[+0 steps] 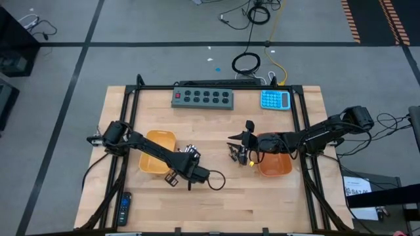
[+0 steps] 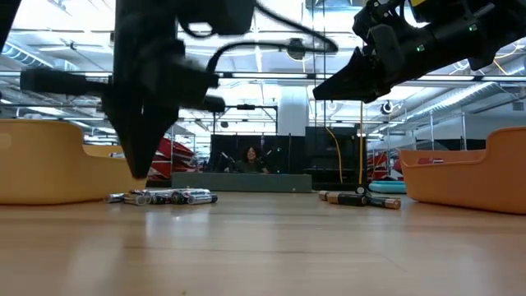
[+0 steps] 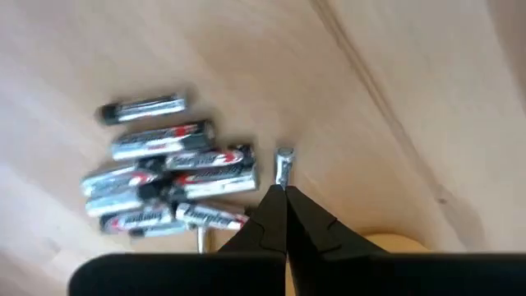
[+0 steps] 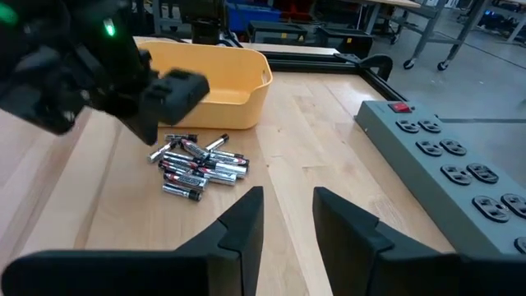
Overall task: Sort batteries
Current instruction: Put the silver battery into the yellow bin
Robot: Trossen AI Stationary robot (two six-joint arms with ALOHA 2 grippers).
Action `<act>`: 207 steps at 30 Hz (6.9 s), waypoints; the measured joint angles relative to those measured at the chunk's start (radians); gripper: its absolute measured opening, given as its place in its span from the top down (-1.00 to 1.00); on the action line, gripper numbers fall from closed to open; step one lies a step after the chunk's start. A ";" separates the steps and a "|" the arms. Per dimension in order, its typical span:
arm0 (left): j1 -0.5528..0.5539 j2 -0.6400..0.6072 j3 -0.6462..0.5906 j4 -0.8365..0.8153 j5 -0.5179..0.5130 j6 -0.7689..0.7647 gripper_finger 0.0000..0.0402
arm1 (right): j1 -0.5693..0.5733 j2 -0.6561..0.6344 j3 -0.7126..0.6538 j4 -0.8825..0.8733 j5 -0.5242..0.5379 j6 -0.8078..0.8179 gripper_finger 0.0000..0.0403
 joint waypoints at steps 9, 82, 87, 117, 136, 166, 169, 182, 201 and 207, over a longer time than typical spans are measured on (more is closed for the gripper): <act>-0.007 -0.019 0.005 -0.039 0.087 -0.178 0.90 | 0.000 0.000 0.000 0.002 0.000 0.009 0.51; 0.037 0.055 -0.088 0.080 0.059 -0.016 0.90 | 0.000 0.000 0.000 -0.017 -0.001 0.011 0.51; 0.039 0.045 -0.051 0.057 0.056 -0.073 0.90 | 0.000 0.000 0.000 -0.019 -0.001 0.011 0.51; 0.101 -0.255 -0.191 -0.147 0.028 -0.415 0.90 | 0.011 0.000 0.000 -0.026 0.021 0.027 0.51; 0.229 -0.372 -0.520 0.081 0.095 -0.451 0.43 | 0.012 0.000 0.000 -0.024 0.020 0.026 0.51; 0.158 -0.231 -0.115 0.084 -0.026 -0.435 0.17 | 0.012 0.000 0.000 -0.027 0.021 0.053 0.51; 0.138 -0.179 -0.086 0.089 -0.020 -0.406 0.17 | 0.012 0.000 0.000 -0.028 0.021 0.047 0.51; 0.128 -0.092 -0.061 0.273 0.021 -0.226 0.14 | 0.012 -0.011 0.000 -0.028 0.021 -0.003 0.51; 0.156 0.005 -0.061 0.331 0.023 -0.120 -0.21 | 0.012 -0.017 0.000 -0.057 0.023 -0.005 0.51; 0.171 0.005 -0.066 0.342 0.040 -0.131 -0.29 | 0.013 -0.032 -0.001 -0.094 0.054 -0.014 0.51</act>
